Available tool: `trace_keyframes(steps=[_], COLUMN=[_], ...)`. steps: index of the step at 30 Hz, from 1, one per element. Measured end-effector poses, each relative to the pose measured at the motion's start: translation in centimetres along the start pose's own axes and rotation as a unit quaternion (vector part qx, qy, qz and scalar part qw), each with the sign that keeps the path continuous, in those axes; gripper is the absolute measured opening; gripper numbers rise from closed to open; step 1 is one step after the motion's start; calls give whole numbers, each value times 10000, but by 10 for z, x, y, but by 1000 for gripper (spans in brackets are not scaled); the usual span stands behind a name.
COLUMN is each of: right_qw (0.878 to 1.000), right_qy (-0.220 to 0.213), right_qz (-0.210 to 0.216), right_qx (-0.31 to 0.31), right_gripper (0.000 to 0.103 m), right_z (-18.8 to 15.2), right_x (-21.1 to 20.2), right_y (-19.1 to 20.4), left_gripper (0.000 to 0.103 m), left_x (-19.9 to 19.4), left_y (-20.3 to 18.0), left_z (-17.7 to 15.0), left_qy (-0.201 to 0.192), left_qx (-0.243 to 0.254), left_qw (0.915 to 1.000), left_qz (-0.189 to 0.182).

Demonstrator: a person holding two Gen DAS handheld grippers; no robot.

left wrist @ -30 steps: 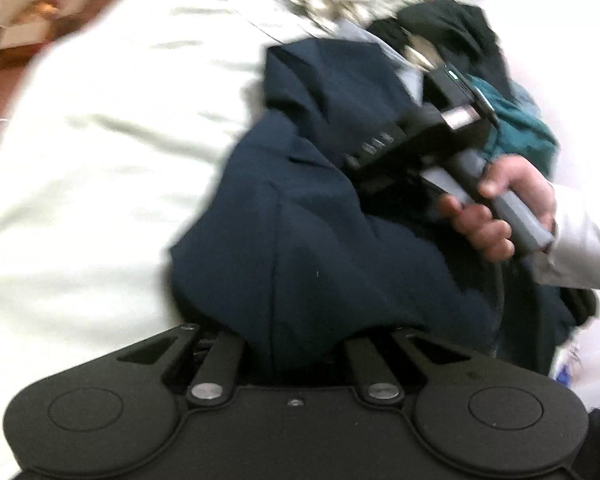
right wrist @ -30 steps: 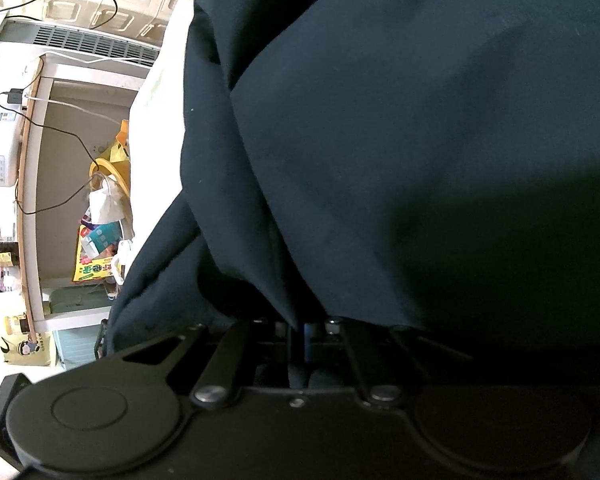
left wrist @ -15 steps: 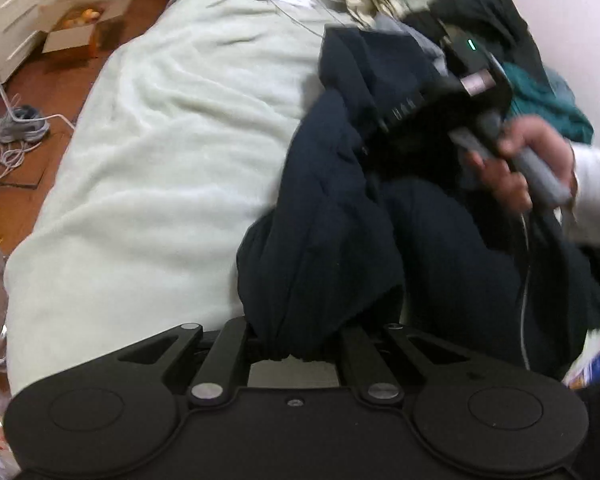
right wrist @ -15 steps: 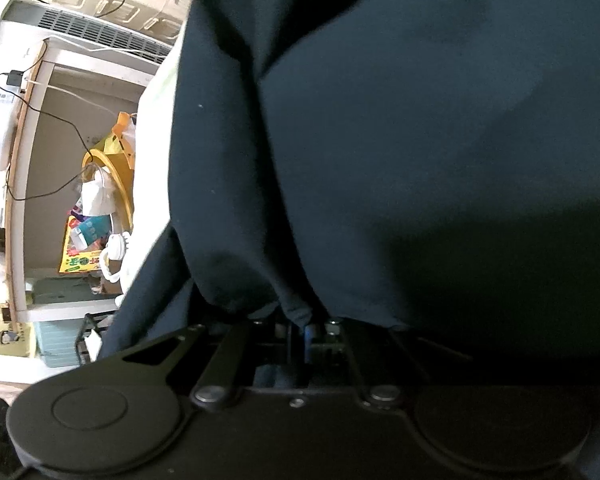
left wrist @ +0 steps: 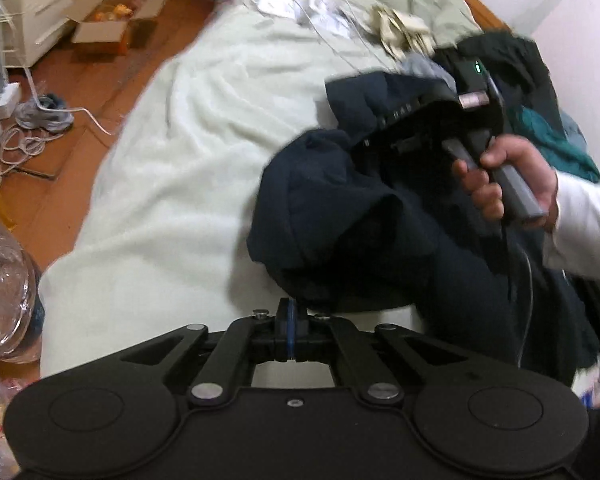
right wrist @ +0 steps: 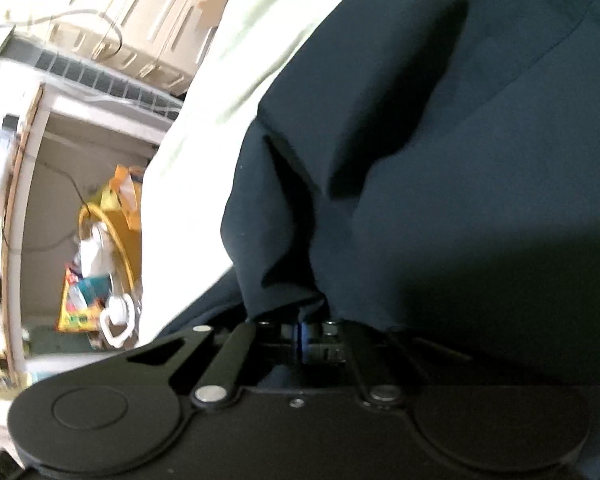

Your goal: Fold clothes

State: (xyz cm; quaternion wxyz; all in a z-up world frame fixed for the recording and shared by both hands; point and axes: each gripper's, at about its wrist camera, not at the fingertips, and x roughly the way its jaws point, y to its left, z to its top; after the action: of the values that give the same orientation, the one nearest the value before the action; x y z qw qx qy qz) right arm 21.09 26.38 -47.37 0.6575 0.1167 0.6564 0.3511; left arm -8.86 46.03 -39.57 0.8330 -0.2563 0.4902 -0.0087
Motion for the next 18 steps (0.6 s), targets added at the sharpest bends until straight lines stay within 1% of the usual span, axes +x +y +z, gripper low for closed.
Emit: trace_keyframes(steps=[2,4,6,8,9,10,11,12,13,14,16,17,18], right_qw=[10000,9998,9994,9991,9991,9989,9983,9970,9953,9942,9942,9943,9944], right_qy=[-10,94,158,282,346,401,455,499,522,541,633,668,687], right_qz=[-32,-77,-99,-8,91,226,361,545,745,846,841,819,788], right_qx=[-1,-163,-299,-319,-240,-89,63,223,346,373,230,165,121], right_gripper=[1,1,2,5,7,17,40,51,65,73,74,74,74], right_z=[4,11,16,17,17,16,16,13,8,4,-3,-8,-14], right_x=[5,13,14,9,6,4,1,-3,-9,-12,-13,-13,-12], right_y=[2,8,16,14,10,5,0,-7,-14,-16,-15,-14,-14], left_gripper=[0,0,13,44,49,51,51,52,54,55,55,55,54], left_x=[0,-1,-7,2,5,9,16,23,28,35,49,57,64], left_y=[-6,-13,-12,-15,-16,-15,-14,-14,-14,-15,-16,-14,-8], left_z=[3,7,9,8,7,6,6,7,8,9,12,13,13], left_qy=[-208,-408,-781,-1056,-1166,-1229,-1297,-1348,-1373,-1375,-1268,-1180,-1065], left_qx=[-251,-563,-1199,-1691,-1875,-2006,-2223,-2378,-2426,-2446,-2481,-2562,-2700], left_qw=[9994,9971,9875,9769,9720,9682,9609,9551,9530,9528,9560,9556,9532], left_qz=[-72,-323,-658,-769,-801,-856,-1020,-1140,-1185,-1159,-915,-854,-846])
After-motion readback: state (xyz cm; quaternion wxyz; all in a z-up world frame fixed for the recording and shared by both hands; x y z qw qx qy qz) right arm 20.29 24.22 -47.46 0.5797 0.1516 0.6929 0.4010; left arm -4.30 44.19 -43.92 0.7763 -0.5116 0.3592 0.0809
